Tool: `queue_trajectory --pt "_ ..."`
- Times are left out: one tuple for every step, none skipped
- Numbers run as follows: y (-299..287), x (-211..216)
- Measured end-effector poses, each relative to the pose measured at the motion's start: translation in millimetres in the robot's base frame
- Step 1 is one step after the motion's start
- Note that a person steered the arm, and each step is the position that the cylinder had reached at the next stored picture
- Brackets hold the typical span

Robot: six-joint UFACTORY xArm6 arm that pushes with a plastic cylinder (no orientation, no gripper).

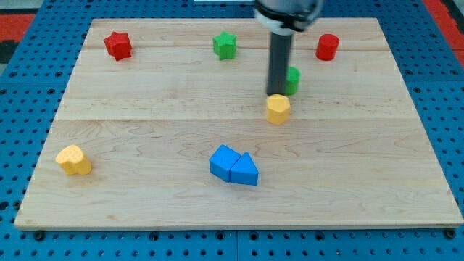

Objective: Move the yellow hexagon towards the center right

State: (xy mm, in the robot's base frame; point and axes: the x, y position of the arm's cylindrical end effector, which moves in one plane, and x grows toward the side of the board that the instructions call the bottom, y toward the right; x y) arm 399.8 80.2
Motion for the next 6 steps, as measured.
queue_trajectory --pt "-79 1" --pt "-60 23" --pt "5 31" --pt "34 33" --pt "4 63" --pt "83 65"
